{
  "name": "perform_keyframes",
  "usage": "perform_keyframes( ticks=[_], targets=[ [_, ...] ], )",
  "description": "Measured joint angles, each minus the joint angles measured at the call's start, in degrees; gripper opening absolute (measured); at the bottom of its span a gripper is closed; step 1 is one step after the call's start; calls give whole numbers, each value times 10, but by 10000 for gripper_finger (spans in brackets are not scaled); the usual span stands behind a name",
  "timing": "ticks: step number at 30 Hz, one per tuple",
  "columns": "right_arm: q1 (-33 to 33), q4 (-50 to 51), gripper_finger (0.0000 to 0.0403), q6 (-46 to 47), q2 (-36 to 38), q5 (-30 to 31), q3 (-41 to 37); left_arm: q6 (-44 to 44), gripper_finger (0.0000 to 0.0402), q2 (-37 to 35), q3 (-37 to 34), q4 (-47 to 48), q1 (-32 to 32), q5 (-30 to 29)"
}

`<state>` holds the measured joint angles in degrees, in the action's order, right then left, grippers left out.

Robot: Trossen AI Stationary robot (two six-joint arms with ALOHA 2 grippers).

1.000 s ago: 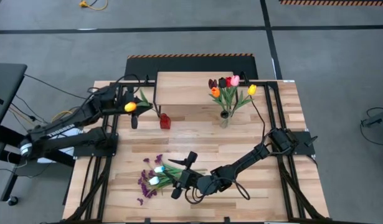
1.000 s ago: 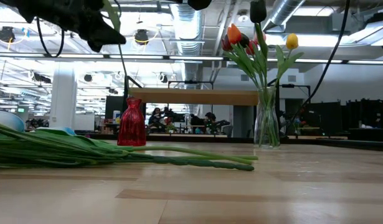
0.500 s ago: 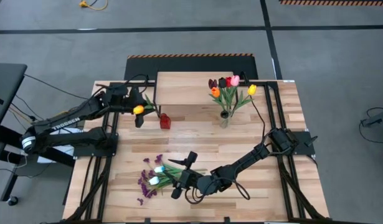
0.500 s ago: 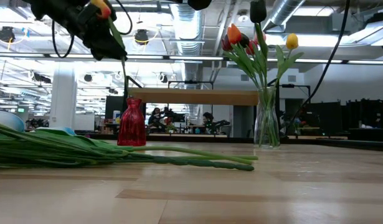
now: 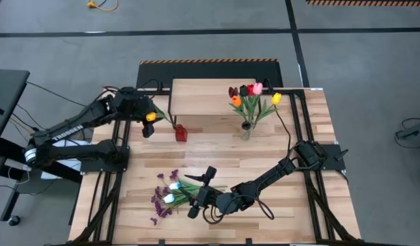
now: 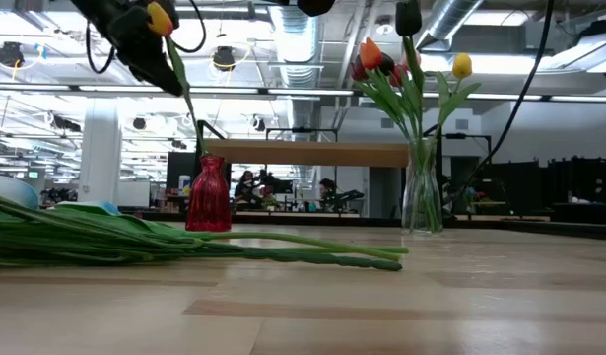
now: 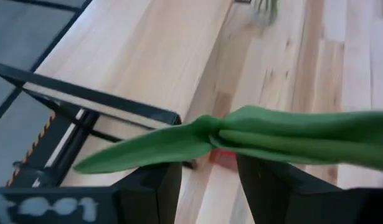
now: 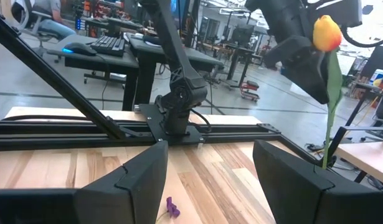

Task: Pick and place flowers into a vace then onto a shelf
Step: Put the yellow flower into the red vase, then put the white flower into the red vase

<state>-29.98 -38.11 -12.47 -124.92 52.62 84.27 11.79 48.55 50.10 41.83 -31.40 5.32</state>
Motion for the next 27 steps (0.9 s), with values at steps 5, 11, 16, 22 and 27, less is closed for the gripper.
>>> perform_keyframes(
  ticks=[5,11,16,22,27],
  targets=[
    [0,0,227,0,0,0,0,17,142,30,27,45,0,-2],
    [0,0,228,0,0,0,0,30,142,70,37,60,1,-14],
    [0,0,227,0,0,0,0,40,142,85,37,76,4,-56],
    [0,0,227,0,0,0,0,40,142,86,75,125,19,-137],
    [0,0,227,0,0,0,0,24,142,81,128,164,35,-227]
  ],
)
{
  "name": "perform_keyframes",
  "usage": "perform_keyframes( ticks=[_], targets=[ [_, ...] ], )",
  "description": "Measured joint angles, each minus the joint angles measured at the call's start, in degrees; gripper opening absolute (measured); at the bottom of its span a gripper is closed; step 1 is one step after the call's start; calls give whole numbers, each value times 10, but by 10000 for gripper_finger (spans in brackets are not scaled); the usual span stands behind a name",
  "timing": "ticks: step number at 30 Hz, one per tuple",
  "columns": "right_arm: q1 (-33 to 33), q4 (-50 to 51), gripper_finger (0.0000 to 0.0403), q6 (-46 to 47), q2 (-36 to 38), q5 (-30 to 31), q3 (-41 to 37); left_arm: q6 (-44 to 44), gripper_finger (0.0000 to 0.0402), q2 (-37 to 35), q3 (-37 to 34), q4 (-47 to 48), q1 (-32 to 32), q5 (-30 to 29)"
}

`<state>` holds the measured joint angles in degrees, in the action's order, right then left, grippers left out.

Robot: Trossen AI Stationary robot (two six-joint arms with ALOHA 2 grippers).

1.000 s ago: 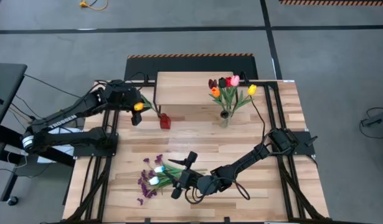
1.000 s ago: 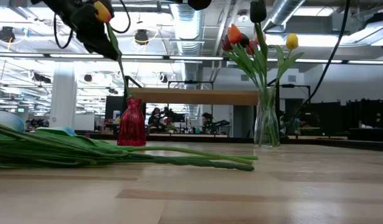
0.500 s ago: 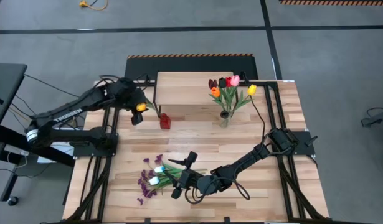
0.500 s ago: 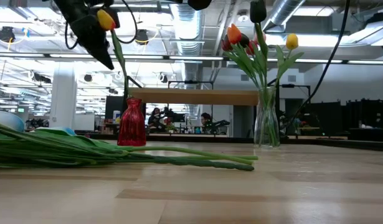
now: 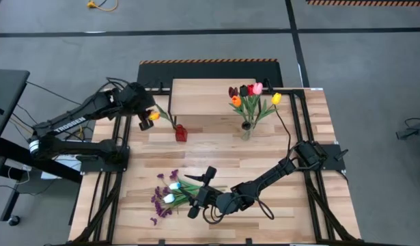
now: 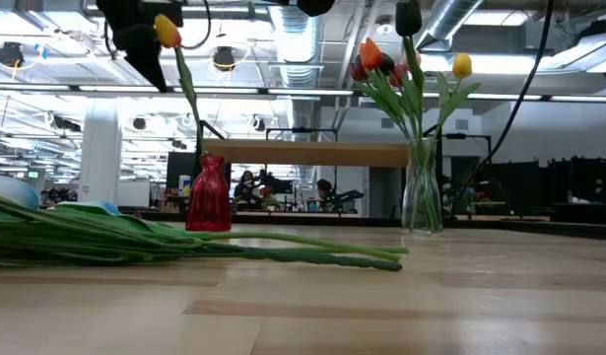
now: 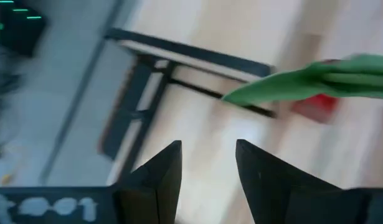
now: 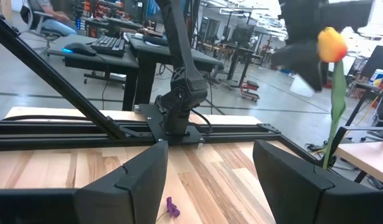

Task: Pick and place flowers into a vace then onto a shelf
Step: Put the white flower into the red vase

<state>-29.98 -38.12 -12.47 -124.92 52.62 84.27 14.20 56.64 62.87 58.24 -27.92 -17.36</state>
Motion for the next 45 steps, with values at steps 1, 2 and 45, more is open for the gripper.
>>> perform_keyframes(
  ticks=[1,2,45],
  targets=[
    [0,0,227,0,0,0,0,-4,142,0,9,6,4,-26],
    [0,0,227,0,0,0,0,-9,142,0,17,14,8,-51],
    [4,458,205,225,0,-152,139,-218,88,-223,-119,-315,694,-372]
  ],
)
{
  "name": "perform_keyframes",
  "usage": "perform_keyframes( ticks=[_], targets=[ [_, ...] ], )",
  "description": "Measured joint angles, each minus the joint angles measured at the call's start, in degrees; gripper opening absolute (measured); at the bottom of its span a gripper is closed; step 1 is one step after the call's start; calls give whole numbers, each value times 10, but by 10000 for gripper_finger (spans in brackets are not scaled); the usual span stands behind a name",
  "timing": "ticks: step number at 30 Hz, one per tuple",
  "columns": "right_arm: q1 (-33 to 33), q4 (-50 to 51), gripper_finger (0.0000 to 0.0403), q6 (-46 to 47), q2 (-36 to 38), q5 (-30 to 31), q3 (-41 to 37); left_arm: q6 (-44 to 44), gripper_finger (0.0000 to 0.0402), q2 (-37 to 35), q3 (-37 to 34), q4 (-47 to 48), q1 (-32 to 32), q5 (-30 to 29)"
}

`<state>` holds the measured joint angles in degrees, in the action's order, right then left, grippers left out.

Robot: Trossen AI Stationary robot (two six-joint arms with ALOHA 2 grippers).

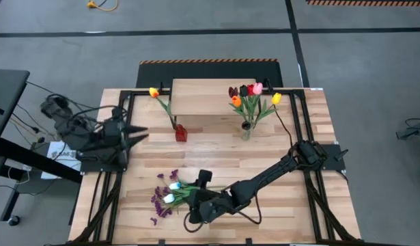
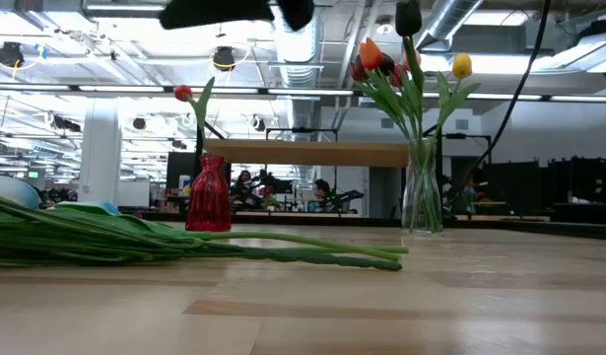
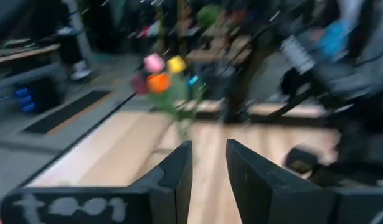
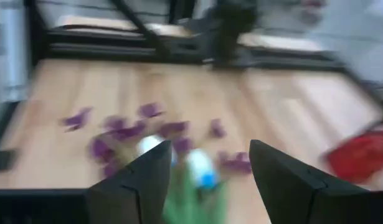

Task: Pick and place flowers into a vace then onto a shelf
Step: Put the white flower into the red vase

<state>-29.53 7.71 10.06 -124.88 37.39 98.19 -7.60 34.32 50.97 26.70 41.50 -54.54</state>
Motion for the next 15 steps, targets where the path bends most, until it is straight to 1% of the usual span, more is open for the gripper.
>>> perform_keyframes(
  ticks=[3,8,11,15],
  targets=[
    [-1,8,197,5,0,-60,0,22,88,-23,-60,-91,61,-20],
    [5,30,186,6,0,-71,0,81,88,-28,-140,-231,136,-75],
    [12,75,183,19,0,-86,0,105,88,-19,-168,-281,168,-106],
    [28,158,182,98,0,-119,0,116,88,0,-176,-293,202,-148]
  ],
)
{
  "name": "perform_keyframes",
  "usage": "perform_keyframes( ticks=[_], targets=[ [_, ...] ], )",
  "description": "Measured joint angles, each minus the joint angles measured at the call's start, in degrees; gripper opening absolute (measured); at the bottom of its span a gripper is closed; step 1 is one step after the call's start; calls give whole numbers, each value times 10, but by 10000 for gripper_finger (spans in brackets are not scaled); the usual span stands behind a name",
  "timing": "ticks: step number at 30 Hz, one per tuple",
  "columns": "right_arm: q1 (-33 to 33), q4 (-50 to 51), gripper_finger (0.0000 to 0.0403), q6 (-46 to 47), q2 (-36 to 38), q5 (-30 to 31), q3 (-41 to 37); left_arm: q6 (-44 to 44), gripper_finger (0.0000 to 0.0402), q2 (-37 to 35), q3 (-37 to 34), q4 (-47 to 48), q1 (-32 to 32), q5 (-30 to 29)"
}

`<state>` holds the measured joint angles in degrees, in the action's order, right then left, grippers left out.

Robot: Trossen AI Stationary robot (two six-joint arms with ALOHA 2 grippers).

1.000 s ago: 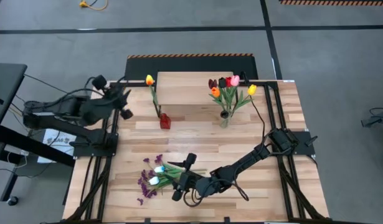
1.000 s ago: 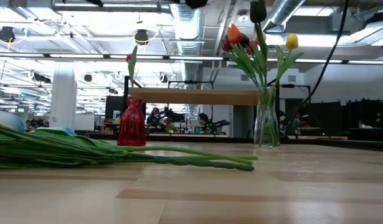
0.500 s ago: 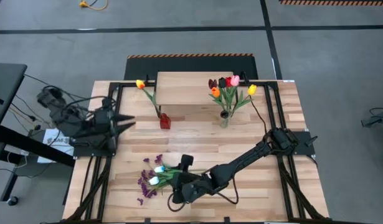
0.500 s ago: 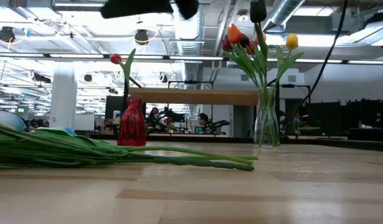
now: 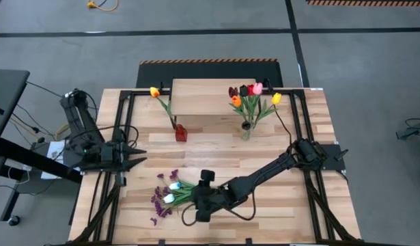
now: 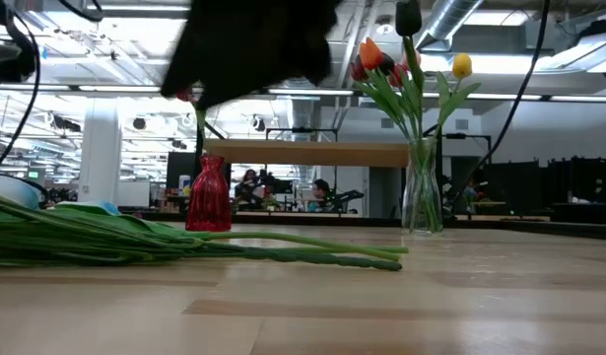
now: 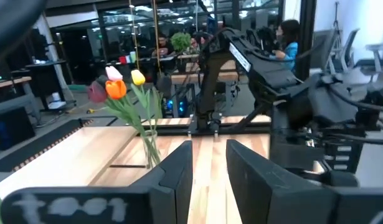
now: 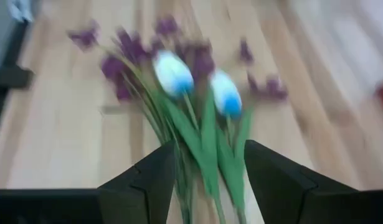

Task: Pick and place flowers into a vace then onto a shelf
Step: Put the white flower into the red vase

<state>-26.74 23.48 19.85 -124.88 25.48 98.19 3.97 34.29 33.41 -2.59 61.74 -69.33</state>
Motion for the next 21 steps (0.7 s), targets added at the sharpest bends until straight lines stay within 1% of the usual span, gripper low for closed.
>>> perform_keyframes(
  ticks=[3,11,15,18,21],
  targets=[
    [7,32,182,35,0,-1,0,1,88,10,0,0,18,-9],
    [6,68,182,42,0,-3,0,-5,88,25,0,0,33,-10],
    [10,110,182,86,0,-3,0,-6,88,25,0,0,35,-10],
    [11,110,182,91,0,-2,-3,-6,88,25,0,0,35,-8],
    [10,93,182,94,0,-19,-26,-7,88,25,0,0,35,0]
  ],
)
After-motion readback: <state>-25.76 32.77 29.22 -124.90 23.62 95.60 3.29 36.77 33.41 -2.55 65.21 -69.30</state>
